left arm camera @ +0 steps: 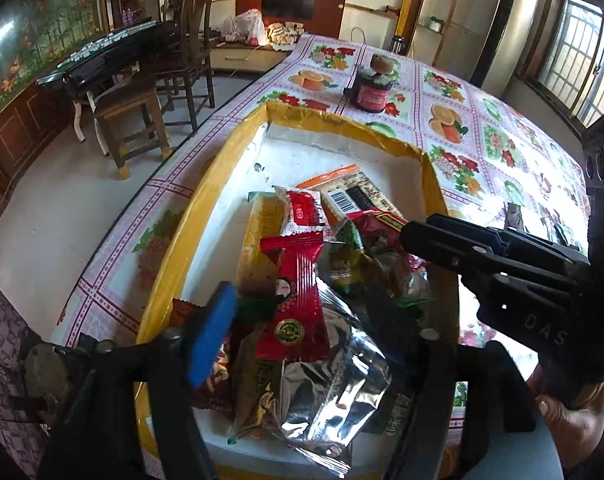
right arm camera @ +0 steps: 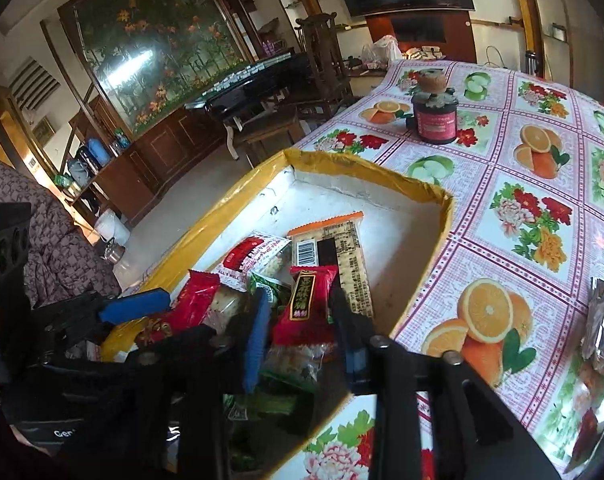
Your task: Organize snacks
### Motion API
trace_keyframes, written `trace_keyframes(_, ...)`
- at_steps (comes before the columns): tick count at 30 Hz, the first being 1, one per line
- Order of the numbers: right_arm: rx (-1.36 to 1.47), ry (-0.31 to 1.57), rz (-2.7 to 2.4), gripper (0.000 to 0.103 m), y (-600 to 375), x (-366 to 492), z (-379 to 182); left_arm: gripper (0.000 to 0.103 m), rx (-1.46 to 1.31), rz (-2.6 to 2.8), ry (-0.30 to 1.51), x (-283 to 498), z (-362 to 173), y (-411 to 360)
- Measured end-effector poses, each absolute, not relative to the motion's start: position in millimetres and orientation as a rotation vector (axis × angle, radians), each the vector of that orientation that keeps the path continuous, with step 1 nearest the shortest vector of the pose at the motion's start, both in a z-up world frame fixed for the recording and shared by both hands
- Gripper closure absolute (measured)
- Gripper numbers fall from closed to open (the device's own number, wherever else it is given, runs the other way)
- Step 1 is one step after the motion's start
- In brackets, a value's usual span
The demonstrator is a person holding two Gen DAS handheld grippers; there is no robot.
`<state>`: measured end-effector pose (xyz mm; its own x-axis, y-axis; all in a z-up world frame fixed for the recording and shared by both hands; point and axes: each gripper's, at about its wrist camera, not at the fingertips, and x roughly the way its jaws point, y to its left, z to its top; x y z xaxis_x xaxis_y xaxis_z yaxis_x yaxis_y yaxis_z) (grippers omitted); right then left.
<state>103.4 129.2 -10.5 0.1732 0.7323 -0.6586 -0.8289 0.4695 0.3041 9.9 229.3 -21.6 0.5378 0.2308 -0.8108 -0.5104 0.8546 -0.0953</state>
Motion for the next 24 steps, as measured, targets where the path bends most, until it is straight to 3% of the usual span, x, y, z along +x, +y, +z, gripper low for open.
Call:
trace_keyframes(9, -0.128, 0.824, 1.118, 0.062, 114, 97, 0, 0.029, -0.325, 0.449, 0.907, 2, -20, 217)
trace_keyframes(19, -0.138, 0.791, 1.14, 0.03, 94, 89, 10, 0.023, -0.314, 0.434, 0.898, -21, -12, 200)
trace_keyframes(24, -0.18, 0.765, 1.194, 0.023, 82, 82, 16, 0.016, -0.315, 0.444, 0.886, -38, -4, 189)
